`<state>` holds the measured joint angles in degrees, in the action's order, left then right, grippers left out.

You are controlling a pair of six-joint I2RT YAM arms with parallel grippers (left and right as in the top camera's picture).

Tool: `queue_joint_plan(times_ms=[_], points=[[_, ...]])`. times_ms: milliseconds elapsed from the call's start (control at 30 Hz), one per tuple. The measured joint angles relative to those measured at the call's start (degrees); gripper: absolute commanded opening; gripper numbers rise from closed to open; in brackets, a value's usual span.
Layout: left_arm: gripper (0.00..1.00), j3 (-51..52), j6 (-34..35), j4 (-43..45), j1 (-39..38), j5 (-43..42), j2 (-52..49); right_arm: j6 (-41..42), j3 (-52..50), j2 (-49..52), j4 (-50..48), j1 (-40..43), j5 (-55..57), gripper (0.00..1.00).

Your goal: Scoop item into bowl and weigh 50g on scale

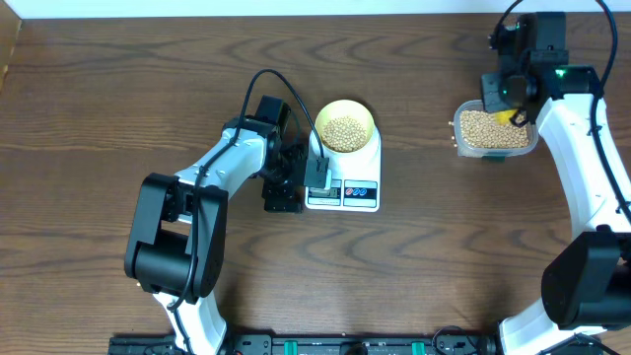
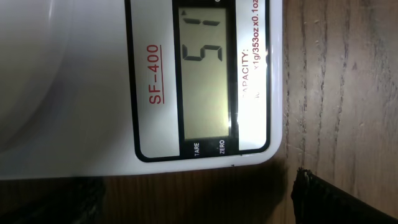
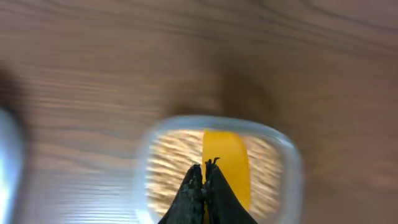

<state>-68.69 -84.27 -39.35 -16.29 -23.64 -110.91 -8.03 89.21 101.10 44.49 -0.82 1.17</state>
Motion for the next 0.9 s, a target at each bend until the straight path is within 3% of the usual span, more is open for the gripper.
queue_joint_plan(times_ms=[233, 400, 633, 900], points=[[0.98, 0.00, 0.00, 0.00, 0.00, 0.00, 0.00, 1.01, 1.31, 0.02, -9.81, -0.76, -32.70, 0.01], [0.98, 0.00, 0.00, 0.00, 0.00, 0.00, 0.00, -1.03, 1.62, 0.02, -11.08, -4.98, -42.66, 0.01], [0.98, 0.00, 0.00, -0.02, 0.00, 0.00, 0.00, -10.49, 1.62, 0.02, -10.93, -13.81, -44.48, 0.01], [0.98, 0.00, 0.00, 0.00, 0.00, 0.00, 0.00, -19.10, 1.05, 0.02, -11.13, -22.56, -31.98, 0.01]])
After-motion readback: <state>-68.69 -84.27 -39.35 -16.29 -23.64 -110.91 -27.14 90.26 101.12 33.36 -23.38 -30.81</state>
